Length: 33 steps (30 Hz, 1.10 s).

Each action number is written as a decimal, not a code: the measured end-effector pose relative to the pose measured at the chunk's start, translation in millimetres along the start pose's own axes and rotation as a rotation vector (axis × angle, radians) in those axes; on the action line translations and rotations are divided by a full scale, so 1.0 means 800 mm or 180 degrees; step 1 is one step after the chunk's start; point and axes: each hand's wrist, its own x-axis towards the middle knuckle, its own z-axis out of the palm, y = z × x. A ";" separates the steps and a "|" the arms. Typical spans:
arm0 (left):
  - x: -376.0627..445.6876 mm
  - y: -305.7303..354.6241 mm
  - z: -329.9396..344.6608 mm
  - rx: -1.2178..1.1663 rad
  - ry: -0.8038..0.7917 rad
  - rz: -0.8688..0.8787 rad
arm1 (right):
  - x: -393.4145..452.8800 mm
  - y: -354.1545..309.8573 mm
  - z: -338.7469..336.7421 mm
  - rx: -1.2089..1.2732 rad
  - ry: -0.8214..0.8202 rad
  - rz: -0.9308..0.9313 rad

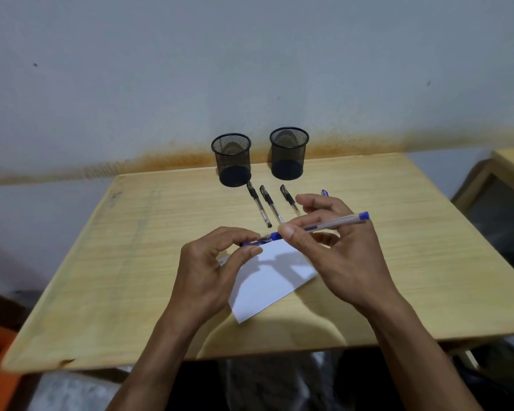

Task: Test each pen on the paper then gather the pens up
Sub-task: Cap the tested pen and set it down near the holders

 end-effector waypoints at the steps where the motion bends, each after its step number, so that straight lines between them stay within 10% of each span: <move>1: 0.000 0.002 0.000 0.0029 -0.0029 0.0029 | 0.001 0.000 0.001 -0.0010 -0.0010 0.0004; 22: 0.020 0.019 -0.006 0.0187 -0.0377 0.0096 | 0.006 0.018 -0.017 0.1543 0.0332 0.0224; 28: 0.030 0.006 -0.010 0.0190 -0.0533 -0.0294 | 0.025 0.032 -0.027 -0.1197 0.0189 -0.1329; 33: 0.046 0.007 0.009 0.0051 -0.0658 -0.0373 | 0.024 0.060 -0.013 -0.1936 0.0099 -0.1572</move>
